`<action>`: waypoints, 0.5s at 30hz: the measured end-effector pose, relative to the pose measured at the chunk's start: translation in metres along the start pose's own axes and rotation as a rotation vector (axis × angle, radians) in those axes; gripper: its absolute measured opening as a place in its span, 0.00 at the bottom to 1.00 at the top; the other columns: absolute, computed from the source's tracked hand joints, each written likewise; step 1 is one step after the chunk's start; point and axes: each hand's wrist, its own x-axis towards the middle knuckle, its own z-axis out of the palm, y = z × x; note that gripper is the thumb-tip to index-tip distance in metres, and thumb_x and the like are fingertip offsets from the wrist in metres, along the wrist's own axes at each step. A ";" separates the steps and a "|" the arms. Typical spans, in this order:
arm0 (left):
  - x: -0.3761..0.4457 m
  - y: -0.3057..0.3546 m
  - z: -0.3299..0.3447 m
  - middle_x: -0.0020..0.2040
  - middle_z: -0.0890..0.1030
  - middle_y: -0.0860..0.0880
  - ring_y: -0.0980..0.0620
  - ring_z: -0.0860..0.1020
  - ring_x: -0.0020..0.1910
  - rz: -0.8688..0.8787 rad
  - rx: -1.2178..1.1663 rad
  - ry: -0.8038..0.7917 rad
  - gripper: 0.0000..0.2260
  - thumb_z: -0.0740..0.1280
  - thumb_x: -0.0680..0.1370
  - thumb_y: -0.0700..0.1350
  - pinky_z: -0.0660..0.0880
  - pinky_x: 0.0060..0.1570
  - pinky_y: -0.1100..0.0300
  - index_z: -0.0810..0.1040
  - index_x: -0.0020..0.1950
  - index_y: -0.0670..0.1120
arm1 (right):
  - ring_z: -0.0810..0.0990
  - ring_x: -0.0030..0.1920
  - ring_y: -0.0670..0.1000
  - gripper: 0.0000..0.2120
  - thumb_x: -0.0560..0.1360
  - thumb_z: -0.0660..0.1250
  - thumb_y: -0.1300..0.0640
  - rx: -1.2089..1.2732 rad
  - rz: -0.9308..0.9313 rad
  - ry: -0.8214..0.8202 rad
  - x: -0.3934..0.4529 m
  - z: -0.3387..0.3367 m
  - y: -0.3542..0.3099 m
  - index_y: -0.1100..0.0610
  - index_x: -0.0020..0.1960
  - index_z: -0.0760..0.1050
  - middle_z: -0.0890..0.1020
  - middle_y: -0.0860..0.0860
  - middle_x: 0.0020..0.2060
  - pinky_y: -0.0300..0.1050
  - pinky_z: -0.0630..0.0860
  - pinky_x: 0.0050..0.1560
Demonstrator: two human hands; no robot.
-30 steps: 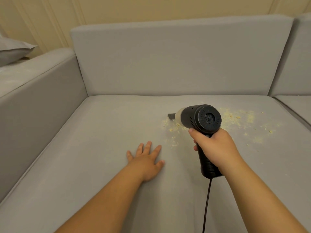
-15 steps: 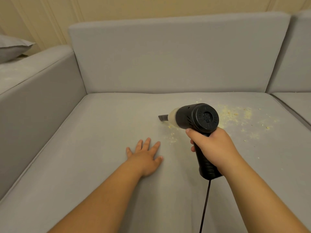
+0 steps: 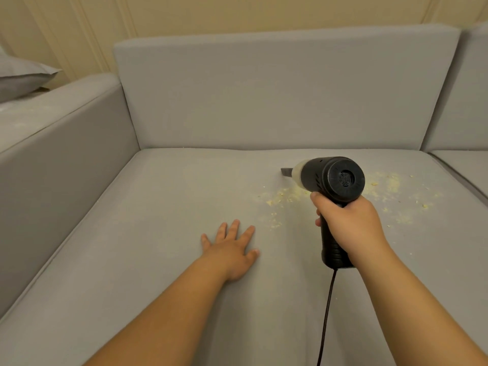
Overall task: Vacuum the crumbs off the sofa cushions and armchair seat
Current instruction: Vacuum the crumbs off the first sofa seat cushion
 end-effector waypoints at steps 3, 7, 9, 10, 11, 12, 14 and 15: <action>0.000 0.000 0.000 0.84 0.35 0.54 0.47 0.35 0.83 0.001 -0.004 -0.001 0.30 0.48 0.84 0.66 0.39 0.76 0.29 0.39 0.83 0.66 | 0.87 0.45 0.58 0.06 0.77 0.74 0.50 0.019 0.030 -0.019 0.005 0.006 0.006 0.51 0.47 0.81 0.85 0.53 0.36 0.54 0.83 0.49; 0.001 -0.001 0.000 0.84 0.35 0.54 0.47 0.36 0.83 0.000 -0.006 0.003 0.30 0.48 0.84 0.66 0.39 0.76 0.29 0.40 0.83 0.66 | 0.87 0.45 0.58 0.07 0.77 0.75 0.49 -0.018 0.050 -0.098 0.002 0.011 0.011 0.53 0.47 0.82 0.86 0.53 0.36 0.53 0.83 0.49; 0.001 0.000 0.000 0.84 0.35 0.55 0.47 0.36 0.83 -0.001 -0.005 -0.001 0.30 0.48 0.84 0.66 0.39 0.76 0.29 0.40 0.83 0.66 | 0.87 0.43 0.55 0.07 0.77 0.74 0.50 -0.054 0.033 -0.101 0.000 0.007 0.010 0.53 0.46 0.82 0.87 0.54 0.37 0.50 0.81 0.46; 0.001 0.000 0.000 0.84 0.35 0.54 0.47 0.36 0.83 0.000 -0.004 0.000 0.30 0.49 0.84 0.66 0.39 0.76 0.29 0.40 0.83 0.66 | 0.87 0.42 0.55 0.07 0.77 0.74 0.50 -0.059 0.021 -0.083 -0.001 0.004 0.008 0.53 0.45 0.82 0.87 0.55 0.37 0.49 0.80 0.44; 0.001 0.000 0.000 0.84 0.35 0.54 0.47 0.36 0.83 0.001 -0.003 0.000 0.30 0.49 0.84 0.66 0.39 0.76 0.29 0.40 0.83 0.66 | 0.87 0.42 0.55 0.06 0.76 0.74 0.51 -0.055 0.011 -0.057 -0.002 0.001 0.007 0.54 0.45 0.82 0.86 0.54 0.36 0.49 0.80 0.44; 0.001 0.000 0.000 0.84 0.35 0.54 0.47 0.36 0.83 0.001 0.000 -0.001 0.30 0.48 0.84 0.66 0.39 0.76 0.29 0.39 0.83 0.66 | 0.87 0.41 0.55 0.06 0.76 0.74 0.51 -0.048 0.004 -0.030 -0.002 -0.001 0.006 0.53 0.45 0.82 0.86 0.54 0.36 0.49 0.81 0.44; 0.000 0.000 0.000 0.84 0.35 0.54 0.47 0.36 0.83 -0.001 0.003 -0.004 0.30 0.48 0.84 0.66 0.39 0.76 0.29 0.39 0.83 0.66 | 0.87 0.41 0.56 0.05 0.76 0.74 0.52 -0.042 0.008 0.003 -0.003 -0.004 0.006 0.52 0.44 0.82 0.86 0.54 0.35 0.52 0.82 0.45; 0.000 0.000 0.000 0.84 0.35 0.54 0.47 0.36 0.83 -0.002 0.005 -0.001 0.30 0.48 0.84 0.66 0.39 0.76 0.29 0.39 0.83 0.66 | 0.87 0.42 0.56 0.05 0.75 0.74 0.52 -0.040 0.017 -0.001 -0.003 -0.005 0.006 0.52 0.44 0.82 0.86 0.53 0.34 0.53 0.83 0.46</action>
